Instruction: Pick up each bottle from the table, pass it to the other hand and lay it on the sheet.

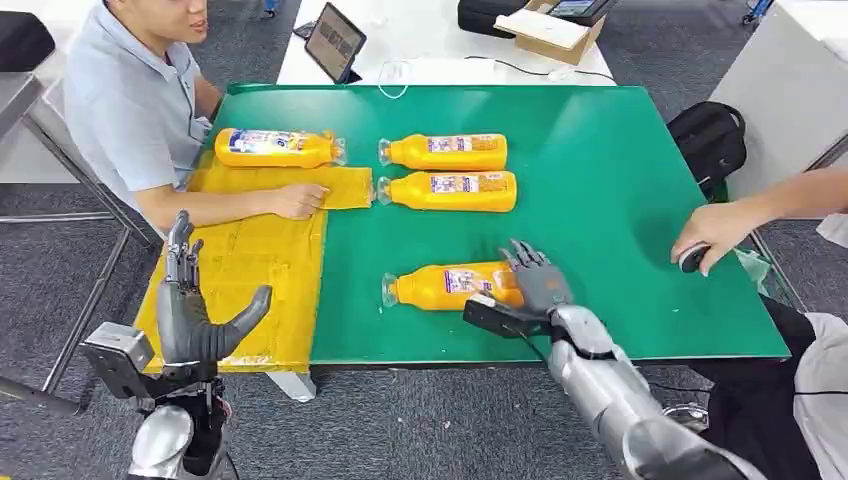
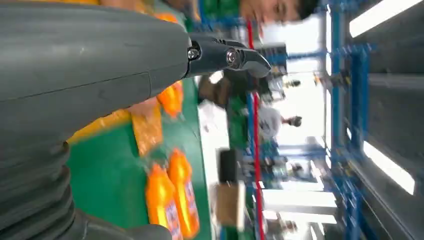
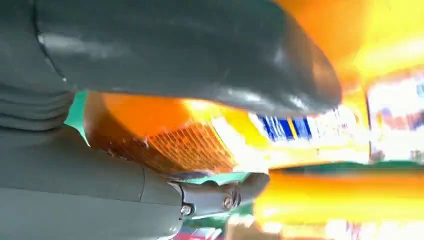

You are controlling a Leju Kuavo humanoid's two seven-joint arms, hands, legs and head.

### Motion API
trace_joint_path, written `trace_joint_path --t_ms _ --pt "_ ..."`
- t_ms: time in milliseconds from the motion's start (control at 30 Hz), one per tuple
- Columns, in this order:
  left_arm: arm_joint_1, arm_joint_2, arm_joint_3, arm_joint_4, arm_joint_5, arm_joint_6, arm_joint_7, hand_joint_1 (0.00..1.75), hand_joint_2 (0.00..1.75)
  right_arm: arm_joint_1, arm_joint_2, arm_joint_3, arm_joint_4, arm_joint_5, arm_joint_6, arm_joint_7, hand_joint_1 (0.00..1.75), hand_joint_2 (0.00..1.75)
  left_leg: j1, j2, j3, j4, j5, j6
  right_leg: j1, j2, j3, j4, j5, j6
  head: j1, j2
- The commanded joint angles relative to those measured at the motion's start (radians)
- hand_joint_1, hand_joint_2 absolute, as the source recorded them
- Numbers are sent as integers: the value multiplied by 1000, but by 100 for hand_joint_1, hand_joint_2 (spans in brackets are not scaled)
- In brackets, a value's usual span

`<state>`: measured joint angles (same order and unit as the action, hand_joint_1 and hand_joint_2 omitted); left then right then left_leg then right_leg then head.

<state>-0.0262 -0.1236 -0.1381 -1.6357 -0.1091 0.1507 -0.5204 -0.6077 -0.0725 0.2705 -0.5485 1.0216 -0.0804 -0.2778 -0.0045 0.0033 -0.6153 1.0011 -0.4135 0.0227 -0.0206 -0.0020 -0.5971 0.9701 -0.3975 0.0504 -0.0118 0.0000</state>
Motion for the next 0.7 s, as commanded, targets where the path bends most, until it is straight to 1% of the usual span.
trace_joint_path --t_ms 33,167,267,300,400,500,600,667,700 --pt "-41 42 -35 61 15 -3 -17 0 175 -90 -27 103 231 -1 80 -29 33 175 1 -3 7 -2 0 -1 1 -2 8 -2 -1 -2 0 0" --pt "-39 43 -35 58 15 -3 -17 0 175 -89 -24 104 230 0 79 -27 33 175 1 -2 7 -1 0 -1 1 -1 8 -1 0 -1 0 0" --pt "-39 43 -35 58 15 -3 -17 0 175 -89 -24 104 230 0 79 -27 33 175 2 -5 9 -1 0 -2 2 -3 10 -2 -1 -2 1 0" --pt "-39 43 -35 58 15 -3 -17 0 175 -89 -24 104 230 0 79 -27 0 175 1 -4 8 -1 1 -1 2 -3 10 -2 -1 -2 1 0" --pt "-25 46 -33 29 15 7 -19 0 175 -79 -21 99 206 -25 18 -45 0 175 2 -3 9 -1 1 -1 2 -1 11 -2 -1 -2 1 0" --pt "-18 48 -33 11 10 12 -25 0 175 -77 -27 101 191 -36 -6 -65 0 175 2 -3 9 -1 0 -1 2 -2 11 -2 0 -1 1 0" --pt "-15 49 -36 0 7 15 -26 0 175 -83 -32 108 186 -40 3 -71 0 175 1 -3 8 0 0 -1 1 -1 10 -1 0 -1 1 0" --pt "-18 51 -38 6 6 16 -27 0 175 -76 -35 118 179 -43 -1 -95 0 175 2 -2 8 0 -1 -2 2 -1 10 0 -1 -3 0 0" --pt "-20 52 -40 9 6 13 -28 0 175 -71 -35 124 176 -47 -4 -117 0 175 1 -3 7 -1 0 -1 1 -1 9 -1 0 -1 1 0"
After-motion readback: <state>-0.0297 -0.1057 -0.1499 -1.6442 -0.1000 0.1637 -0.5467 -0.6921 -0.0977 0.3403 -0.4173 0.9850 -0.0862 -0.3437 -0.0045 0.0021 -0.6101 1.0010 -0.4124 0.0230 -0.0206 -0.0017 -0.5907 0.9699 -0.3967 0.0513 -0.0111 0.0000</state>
